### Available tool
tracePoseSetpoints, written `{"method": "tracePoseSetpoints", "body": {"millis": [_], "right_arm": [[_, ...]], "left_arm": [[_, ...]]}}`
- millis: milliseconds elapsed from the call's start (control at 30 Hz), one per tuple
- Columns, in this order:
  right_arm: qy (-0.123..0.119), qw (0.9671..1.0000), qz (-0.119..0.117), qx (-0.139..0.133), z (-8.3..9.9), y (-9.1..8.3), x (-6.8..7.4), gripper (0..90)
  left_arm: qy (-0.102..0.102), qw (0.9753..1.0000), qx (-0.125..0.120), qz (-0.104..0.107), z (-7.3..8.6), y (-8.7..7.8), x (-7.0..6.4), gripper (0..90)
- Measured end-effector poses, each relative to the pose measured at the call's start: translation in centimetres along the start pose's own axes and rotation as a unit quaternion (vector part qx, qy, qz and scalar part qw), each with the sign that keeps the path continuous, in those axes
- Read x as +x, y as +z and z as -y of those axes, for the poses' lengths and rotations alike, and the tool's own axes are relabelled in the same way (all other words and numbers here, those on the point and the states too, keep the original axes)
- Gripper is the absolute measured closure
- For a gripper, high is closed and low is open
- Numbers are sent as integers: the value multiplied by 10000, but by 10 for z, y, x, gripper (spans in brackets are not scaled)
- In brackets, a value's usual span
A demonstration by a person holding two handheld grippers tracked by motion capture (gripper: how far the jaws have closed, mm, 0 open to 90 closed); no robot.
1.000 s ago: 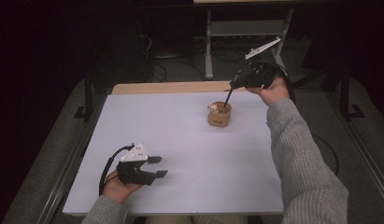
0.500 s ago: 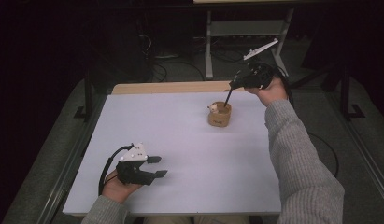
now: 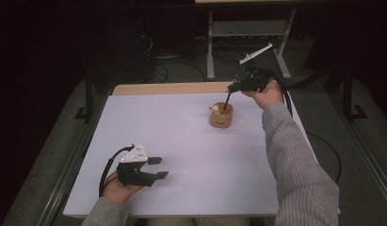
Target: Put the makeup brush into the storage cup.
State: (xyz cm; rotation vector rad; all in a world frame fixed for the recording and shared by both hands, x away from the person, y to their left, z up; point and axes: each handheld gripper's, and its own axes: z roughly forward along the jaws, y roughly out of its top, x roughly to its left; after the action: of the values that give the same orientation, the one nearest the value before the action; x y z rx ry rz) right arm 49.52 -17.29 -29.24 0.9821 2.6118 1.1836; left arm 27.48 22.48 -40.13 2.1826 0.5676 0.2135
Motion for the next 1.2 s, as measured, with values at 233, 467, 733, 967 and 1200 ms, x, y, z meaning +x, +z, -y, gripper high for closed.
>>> {"method": "tracePoseSetpoints", "body": {"millis": [233,467,733,967,1200], "right_arm": [[51,10000,-17,8,3,5,0,825],[70,10000,-19,7,7,10,0,825],[77,10000,-23,22,9,15,0,824],[50,10000,-17,43,11,19,0,824],[117,9999,16,0,14,21,0,824]], "left_arm": [[-20,10000,64,10,0,0,-1,423],[8,10000,35,6,0,0,-1,421],[-63,10000,-3,4,0,1,-1,416],[-68,10000,14,-4,0,0,-1,414],[2,10000,5,-14,0,1,0,408]]}}
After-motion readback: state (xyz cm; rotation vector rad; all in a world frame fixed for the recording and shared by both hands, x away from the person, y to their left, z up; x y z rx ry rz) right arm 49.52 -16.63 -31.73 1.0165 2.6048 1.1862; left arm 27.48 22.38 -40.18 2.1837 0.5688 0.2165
